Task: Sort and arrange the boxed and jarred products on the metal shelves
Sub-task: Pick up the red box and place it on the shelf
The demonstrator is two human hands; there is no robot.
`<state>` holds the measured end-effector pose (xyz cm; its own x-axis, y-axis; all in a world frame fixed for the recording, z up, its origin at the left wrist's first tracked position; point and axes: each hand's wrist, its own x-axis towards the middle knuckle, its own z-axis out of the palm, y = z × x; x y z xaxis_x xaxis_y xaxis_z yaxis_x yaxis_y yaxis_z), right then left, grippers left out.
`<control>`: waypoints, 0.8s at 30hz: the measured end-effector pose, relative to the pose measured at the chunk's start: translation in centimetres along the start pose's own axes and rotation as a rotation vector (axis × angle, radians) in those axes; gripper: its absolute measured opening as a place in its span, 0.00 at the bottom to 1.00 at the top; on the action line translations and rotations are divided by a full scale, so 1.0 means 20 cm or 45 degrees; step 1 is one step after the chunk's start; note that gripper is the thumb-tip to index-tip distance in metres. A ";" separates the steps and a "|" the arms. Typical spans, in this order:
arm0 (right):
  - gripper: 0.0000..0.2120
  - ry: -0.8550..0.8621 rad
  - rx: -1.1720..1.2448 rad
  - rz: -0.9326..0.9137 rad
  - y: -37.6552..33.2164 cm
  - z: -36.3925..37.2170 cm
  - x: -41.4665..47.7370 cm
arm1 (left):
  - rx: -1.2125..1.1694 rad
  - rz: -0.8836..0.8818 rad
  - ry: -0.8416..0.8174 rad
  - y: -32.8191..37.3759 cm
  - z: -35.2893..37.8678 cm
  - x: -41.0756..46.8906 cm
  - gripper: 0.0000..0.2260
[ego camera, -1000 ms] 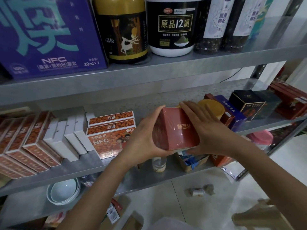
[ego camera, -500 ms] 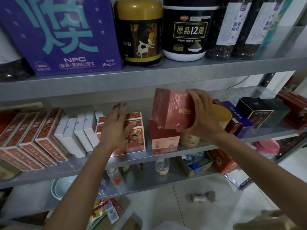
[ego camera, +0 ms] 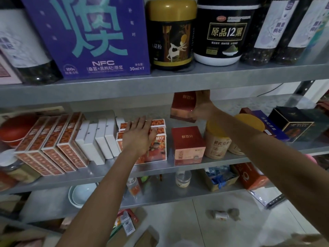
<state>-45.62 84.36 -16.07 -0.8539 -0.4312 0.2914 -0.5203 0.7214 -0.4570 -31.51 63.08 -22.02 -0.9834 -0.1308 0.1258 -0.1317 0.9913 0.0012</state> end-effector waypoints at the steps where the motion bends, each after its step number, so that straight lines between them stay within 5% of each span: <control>1: 0.57 -0.082 -0.016 0.070 0.00 0.01 0.03 | 0.003 0.001 0.002 0.00 0.00 0.00 0.27; 11: 0.51 -0.406 -0.005 0.299 0.05 0.19 0.15 | 0.033 0.007 0.038 0.00 0.00 0.01 0.27; 24: 0.46 -0.705 -0.469 0.093 0.14 0.25 0.19 | 0.037 0.000 0.052 0.00 0.00 0.00 0.27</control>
<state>-50.37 82.09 -20.53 -0.8187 -0.5178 -0.2484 -0.5061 0.8549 -0.1141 -31.52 63.13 -21.97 -0.9776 -0.1293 0.1658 -0.1356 0.9904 -0.0273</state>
